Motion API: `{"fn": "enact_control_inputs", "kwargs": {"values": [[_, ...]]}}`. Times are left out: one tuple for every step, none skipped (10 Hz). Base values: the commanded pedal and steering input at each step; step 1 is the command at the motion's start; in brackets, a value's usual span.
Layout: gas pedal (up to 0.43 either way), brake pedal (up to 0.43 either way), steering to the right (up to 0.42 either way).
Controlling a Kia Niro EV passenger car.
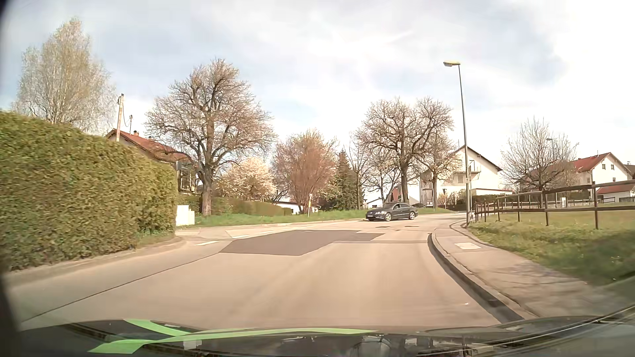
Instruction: Follow the waypoints while adhering to traffic rules and regulations
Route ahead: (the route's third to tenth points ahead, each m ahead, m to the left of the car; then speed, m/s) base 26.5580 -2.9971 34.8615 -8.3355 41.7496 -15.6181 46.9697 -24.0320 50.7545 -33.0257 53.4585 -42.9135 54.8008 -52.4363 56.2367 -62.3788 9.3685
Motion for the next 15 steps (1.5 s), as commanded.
{"fn": "enact_control_inputs", "kwargs": {"values": [[0.028, 0.0, 0.04], [0.028, 0.0, 0.04], [0.028, 0.0, 0.042], [0.028, 0.0, 0.044], [0.028, 0.0, 0.047], [0.039, 0.0, 0.05], [0.039, 0.0, 0.054], [0.039, 0.0, 0.056], [0.039, 0.0, 0.06], [0.039, 0.0, 0.064], [0.039, 0.0, 0.067], [0.039, 0.0, 0.071], [0.047, 0.0, 0.075], [0.047, 0.0, 0.079], [0.047, 0.0, 0.083]]}}
